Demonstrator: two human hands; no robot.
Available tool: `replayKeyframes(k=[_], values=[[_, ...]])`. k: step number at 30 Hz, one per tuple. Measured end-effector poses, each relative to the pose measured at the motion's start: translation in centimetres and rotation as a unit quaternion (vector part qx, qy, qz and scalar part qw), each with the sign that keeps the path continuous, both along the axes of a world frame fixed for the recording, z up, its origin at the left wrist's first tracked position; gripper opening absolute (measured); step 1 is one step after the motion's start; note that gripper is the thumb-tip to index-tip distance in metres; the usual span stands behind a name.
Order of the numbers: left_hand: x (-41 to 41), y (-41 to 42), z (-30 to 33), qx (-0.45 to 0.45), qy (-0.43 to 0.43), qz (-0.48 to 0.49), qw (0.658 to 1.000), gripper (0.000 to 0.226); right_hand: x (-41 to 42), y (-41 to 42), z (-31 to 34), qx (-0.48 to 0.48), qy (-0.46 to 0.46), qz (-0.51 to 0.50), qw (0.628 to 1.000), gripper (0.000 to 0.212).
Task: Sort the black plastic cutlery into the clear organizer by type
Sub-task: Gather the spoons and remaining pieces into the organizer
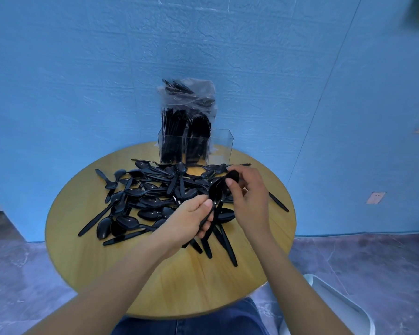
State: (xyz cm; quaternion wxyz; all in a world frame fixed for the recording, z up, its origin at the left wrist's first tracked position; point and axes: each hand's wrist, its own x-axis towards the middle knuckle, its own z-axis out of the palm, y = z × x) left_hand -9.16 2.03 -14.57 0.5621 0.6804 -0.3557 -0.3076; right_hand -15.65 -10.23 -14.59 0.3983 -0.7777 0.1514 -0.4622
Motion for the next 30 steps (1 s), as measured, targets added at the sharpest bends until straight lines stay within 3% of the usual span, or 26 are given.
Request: replayKeyframes(k=[8,13,18,24,30], values=[[-0.1,0.1,-0.8,-0.009,-0.065,0.054,0.996,0.031,1.3,1.4,-1.6,0.151,-0.022,-0.026,0.988,0.027],[-1.0,0.2,-1.0,-0.030,0.071,0.021,0.997,0.030,1.7,2.5,-1.9,0.187,0.004,-0.035,0.982,0.025],[-1.4,0.8,-1.0,-0.048,0.174,0.019,0.983,0.033,1.6,3.3,-2.4,0.136,0.013,-0.033,0.990,0.011],[-0.4,1.8,-2.4,-0.003,0.054,0.119,0.991,0.036,2.1,2.9,-2.9,0.046,0.120,0.006,0.992,0.022],[1.2,3.0,-3.6,0.010,-0.031,0.192,0.981,0.033,0.4,-1.4,-4.7,0.054,0.194,-0.103,0.974,0.026]])
